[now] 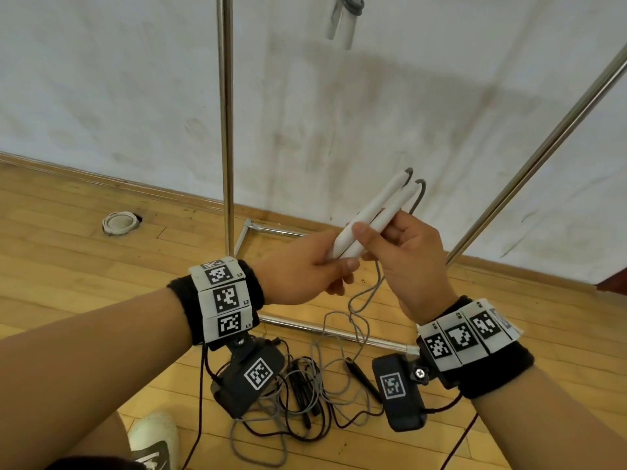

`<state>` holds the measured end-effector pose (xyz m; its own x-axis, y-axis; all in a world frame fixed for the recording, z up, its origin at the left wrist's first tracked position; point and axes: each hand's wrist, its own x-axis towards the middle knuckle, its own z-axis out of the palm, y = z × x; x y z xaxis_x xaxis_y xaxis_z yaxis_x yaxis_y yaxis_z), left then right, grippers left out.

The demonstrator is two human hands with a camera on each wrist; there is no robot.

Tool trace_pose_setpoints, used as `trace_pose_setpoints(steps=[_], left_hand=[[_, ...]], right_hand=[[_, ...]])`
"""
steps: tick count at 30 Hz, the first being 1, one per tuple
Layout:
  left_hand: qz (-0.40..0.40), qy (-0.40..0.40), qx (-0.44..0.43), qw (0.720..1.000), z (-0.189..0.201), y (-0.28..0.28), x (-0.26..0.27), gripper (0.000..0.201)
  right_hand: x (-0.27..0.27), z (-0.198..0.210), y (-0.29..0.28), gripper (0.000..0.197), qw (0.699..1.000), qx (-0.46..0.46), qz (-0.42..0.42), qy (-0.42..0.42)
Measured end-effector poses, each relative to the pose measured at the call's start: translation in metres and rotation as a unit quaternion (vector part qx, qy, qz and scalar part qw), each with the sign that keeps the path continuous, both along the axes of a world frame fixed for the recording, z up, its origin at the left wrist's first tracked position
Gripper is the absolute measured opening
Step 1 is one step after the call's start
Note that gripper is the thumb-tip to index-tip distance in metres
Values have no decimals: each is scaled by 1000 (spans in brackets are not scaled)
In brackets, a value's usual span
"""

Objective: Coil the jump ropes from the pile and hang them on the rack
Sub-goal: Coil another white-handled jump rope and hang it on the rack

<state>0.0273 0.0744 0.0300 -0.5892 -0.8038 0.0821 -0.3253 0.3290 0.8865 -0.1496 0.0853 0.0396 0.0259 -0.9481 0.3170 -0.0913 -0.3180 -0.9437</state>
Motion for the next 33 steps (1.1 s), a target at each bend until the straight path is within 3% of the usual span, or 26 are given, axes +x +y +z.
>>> trace_pose_setpoints(steps=[3,6,8,11,13,18,19,24,27,33], left_hand=[[6,-13,-16,1000,1,-2,1,10],[12,-22,-16,1000,6,-6,6,10],[21,-24,-12,999,11,-8,11,9],[25,-14,0,1000,19,-8,16,11],[12,-13,10,1000,24,-7,18,14],[-26,-7,23,999,29,-3,18,11],[-22,-7,22,999,29,-4,18,11],[48,5,24,999,25,-13,24,19],[115,0,13,993,22,-21,30,20],[197,-12,15,980,19,-33,39,28]], right_hand=[[-1,1,0,10,997,-26,-29,62],[-12,6,-3,17,994,-2,13,105],[-25,7,-5,12,989,7,16,148],[-43,2,-11,27,970,-21,-99,223],[-48,-2,-14,25,965,-33,-139,218],[-48,-10,-19,15,968,-11,-44,246],[-47,-10,-18,11,970,-4,-38,240],[-45,-8,-19,37,980,28,-29,196],[-48,-8,-20,29,985,31,-51,160],[-55,-5,-24,11,996,83,-31,-1]])
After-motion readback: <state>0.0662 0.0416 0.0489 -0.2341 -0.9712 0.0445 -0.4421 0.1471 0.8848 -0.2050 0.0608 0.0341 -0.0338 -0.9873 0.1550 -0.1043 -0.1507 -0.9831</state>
